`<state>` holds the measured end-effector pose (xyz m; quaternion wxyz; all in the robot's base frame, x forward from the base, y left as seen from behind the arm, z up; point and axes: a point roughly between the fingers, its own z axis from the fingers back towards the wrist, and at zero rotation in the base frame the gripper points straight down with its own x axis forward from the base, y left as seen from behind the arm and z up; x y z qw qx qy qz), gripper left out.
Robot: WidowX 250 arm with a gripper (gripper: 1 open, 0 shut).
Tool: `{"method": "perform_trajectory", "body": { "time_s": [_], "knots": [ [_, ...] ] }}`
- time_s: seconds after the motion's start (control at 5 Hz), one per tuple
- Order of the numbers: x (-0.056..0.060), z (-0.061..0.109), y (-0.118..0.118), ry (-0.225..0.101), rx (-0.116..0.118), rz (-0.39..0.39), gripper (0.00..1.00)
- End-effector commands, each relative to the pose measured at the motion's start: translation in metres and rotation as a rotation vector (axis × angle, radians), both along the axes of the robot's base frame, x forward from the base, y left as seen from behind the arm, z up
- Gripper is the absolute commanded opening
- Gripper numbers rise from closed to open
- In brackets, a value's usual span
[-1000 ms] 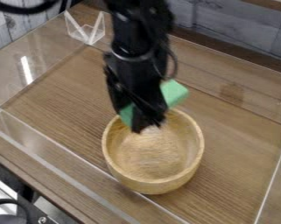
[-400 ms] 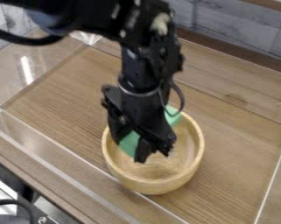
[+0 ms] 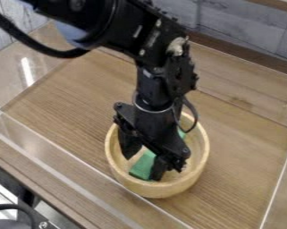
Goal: Put green object into wooden bowl
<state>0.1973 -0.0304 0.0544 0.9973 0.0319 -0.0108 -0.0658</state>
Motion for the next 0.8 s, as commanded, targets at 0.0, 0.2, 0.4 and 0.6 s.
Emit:
{"method": "perform_trajectory", "body": {
  "time_s": [0.0,0.2,0.4,0.6],
  "knots": [
    [0.015,0.017,-0.003,-0.041,-0.026,0.028,1.0],
    [0.021,0.031,0.007,-0.05,-0.046,0.073,1.0],
    [0.023,0.045,0.011,-0.047,-0.075,0.095,1.0],
    [0.021,0.051,-0.001,-0.037,-0.088,0.054,1.0]
  ]
}}
